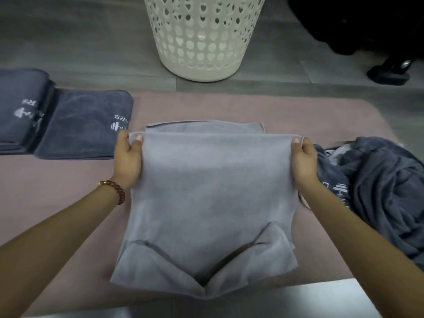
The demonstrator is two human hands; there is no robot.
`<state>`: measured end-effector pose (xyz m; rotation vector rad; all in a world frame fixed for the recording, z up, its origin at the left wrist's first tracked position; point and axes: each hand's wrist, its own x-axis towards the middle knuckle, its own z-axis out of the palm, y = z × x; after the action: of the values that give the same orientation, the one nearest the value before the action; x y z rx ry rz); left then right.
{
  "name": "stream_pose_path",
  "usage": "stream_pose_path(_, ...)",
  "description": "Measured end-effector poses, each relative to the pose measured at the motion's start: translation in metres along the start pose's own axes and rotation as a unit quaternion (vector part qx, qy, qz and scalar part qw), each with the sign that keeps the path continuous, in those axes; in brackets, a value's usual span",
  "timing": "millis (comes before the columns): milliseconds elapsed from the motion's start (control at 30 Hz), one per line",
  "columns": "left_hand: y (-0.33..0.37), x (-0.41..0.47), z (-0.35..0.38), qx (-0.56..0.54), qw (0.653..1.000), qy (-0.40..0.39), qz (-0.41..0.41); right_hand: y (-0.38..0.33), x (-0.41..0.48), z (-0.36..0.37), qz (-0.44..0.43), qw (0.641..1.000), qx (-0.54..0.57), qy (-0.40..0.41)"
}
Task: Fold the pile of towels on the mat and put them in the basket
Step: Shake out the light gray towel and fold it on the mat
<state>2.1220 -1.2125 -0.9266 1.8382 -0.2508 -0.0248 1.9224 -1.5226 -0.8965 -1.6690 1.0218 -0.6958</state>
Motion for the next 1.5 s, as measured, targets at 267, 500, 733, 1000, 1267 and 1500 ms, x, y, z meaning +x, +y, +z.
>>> stream_pose_path(267,0.03,0.008,-0.011,0.057,0.995,0.02,0.079,-0.026,-0.005,-0.004,-0.095,0.992,-0.07,0.033)
stream_pose_path(500,0.016,0.053,0.001,0.133,0.987,-0.013,0.087,-0.034,0.046,0.041,-0.019,0.996,-0.076,0.034)
stream_pose_path(733,-0.027,0.082,0.025,0.2,0.969,-0.134,0.056,0.007,0.091,0.079,0.04,0.99,-0.132,-0.039)
stream_pose_path(1000,-0.061,0.102,0.035,0.254,0.961,-0.095,0.056,0.02,0.099,0.085,0.042,0.991,-0.096,-0.084)
stream_pose_path(1267,-0.054,0.118,0.041,0.124,0.979,-0.162,-0.027,0.027,0.114,0.077,0.146,0.987,-0.015,-0.07)
stream_pose_path(1500,-0.041,0.112,0.044,-0.019,0.992,-0.109,-0.063,0.021,0.11,0.076,0.131,0.987,-0.039,-0.088)
